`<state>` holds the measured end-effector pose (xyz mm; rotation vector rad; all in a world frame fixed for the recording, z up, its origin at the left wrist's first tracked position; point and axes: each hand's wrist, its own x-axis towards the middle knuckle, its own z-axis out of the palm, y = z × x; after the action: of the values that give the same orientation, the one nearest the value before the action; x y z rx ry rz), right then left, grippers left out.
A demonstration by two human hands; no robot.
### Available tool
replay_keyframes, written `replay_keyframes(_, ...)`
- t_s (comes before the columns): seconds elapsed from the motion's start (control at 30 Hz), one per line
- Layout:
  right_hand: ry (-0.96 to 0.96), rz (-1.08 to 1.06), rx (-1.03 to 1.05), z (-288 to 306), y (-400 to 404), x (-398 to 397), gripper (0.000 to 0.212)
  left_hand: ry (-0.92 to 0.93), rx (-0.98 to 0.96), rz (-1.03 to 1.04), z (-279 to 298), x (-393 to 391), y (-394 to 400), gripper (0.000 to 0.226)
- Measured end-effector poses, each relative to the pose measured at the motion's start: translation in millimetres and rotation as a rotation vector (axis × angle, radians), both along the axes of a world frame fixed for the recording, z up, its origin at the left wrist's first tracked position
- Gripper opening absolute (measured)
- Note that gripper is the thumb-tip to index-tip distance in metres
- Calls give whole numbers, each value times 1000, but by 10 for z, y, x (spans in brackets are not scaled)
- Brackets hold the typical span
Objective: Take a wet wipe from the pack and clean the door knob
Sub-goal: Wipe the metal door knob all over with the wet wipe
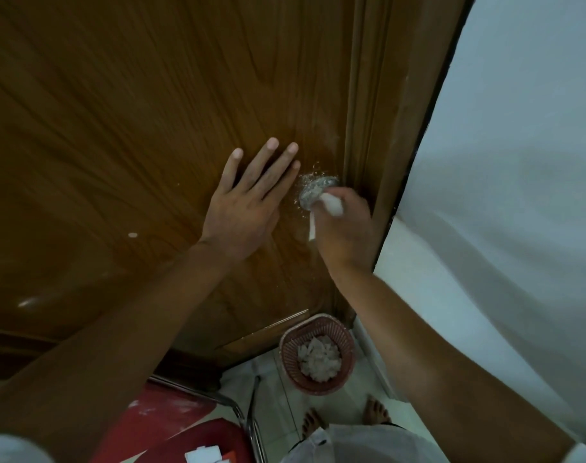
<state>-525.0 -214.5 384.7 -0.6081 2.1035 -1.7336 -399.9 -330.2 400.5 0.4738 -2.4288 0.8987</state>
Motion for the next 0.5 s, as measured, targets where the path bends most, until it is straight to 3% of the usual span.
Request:
replay_keyframes(0.03,256,28,24,-81,10,31,24,4,1,-3,0,0,3,58)
replay_keyframes(0.1,513,65,-3,-277,20,51,23,7,-3,-2,-2,-4,2,58)
replay_keyframes(0.17,499,77,-35,-301,25,22,22,4,2,1,1,-7,2,58)
replay_keyframes(0.27,230,6,-10,-208,-30,-68,24,0,-2,6,2,-4,3,58)
replay_keyframes(0.33,318,-28,65,-203,-41,-69,25,4,-3,2,0,-2,2,57)
replay_keyframes(0.4,492,25,43,-197,9,-1,23,5,-1,0,-5,-8,-3,57)
replay_keyframes(0.5,597,113,-20,-328,56,10,26,8,-1,-1,-6,-6,-7,57)
